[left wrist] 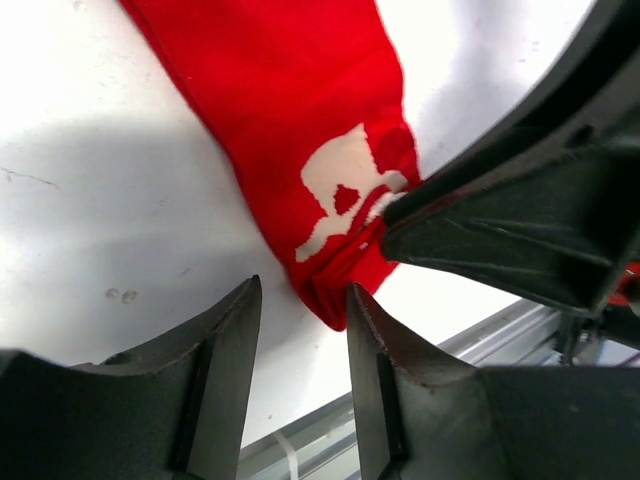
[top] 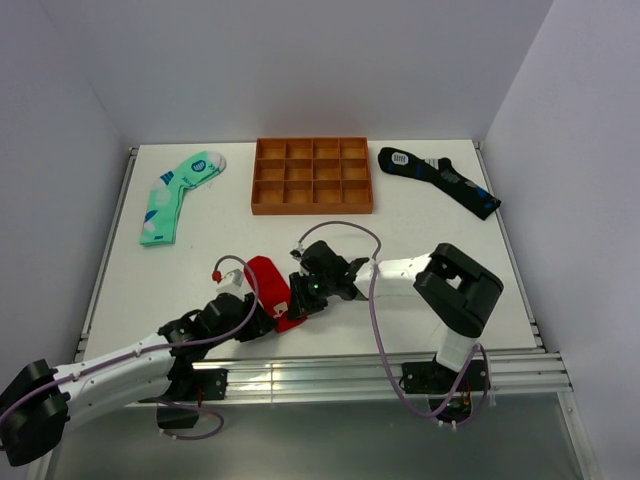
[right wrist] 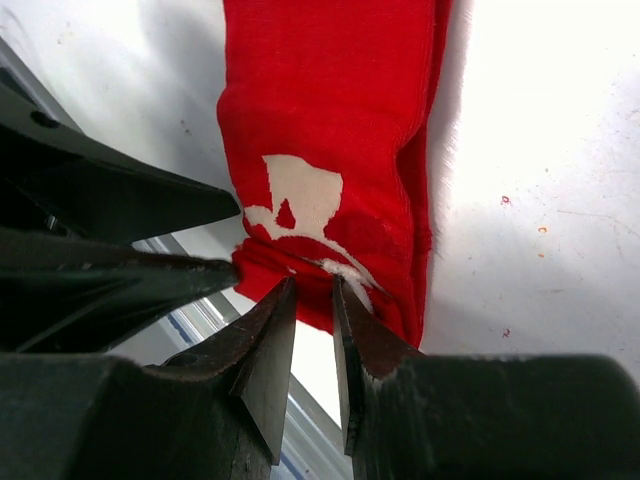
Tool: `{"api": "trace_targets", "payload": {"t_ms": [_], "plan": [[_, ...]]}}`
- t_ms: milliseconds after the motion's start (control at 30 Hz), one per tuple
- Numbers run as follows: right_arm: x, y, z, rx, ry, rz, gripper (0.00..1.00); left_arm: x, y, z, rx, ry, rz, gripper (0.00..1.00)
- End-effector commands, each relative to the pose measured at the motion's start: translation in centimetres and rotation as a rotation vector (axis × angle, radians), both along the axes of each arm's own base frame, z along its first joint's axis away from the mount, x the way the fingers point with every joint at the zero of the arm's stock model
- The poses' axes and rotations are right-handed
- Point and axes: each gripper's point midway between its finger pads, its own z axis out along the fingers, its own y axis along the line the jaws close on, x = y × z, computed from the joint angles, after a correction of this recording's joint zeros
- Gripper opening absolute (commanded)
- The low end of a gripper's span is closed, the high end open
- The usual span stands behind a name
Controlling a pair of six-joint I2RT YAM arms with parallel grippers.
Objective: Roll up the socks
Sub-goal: Roll the sock at the center of the board.
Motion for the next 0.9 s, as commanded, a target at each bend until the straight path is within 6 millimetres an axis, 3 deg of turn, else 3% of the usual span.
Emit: {"api": "trace_targets", "payload": {"t_ms": [0, 167, 400, 667, 867], "plan": [[-1.9, -6.8, -6.5, -0.365, 0.072, -0.031, 0.30, 0.7, -0.7, 1.3, -0.084, -0.052, 0.037, 0.46], [-2.3, -7.1, -6.6, -0.387, 0.102, -0.033, 0.30, 0.9, -0.9, 1.7, -0.125, -0.070, 0.054, 0.48], [-2.5, -7.2, -6.7, -0.435, 0.129, -0.040, 0.29, 0.8, -1.2, 0.6, -0.110, -0.047, 0.073, 0.48], [-2.5, -6.6, -6.5, -0.428, 0.141, -0.039, 0.29, 0.5, 0.0, -1.1, -0.052, -0.009, 0.133, 0.46], [-2.6, -5.9, -6.4, -0.418, 0.136, -0.031, 0.29, 0.5, 0.5, -2.2, 0.009, 0.019, 0.147, 0.40]]}}
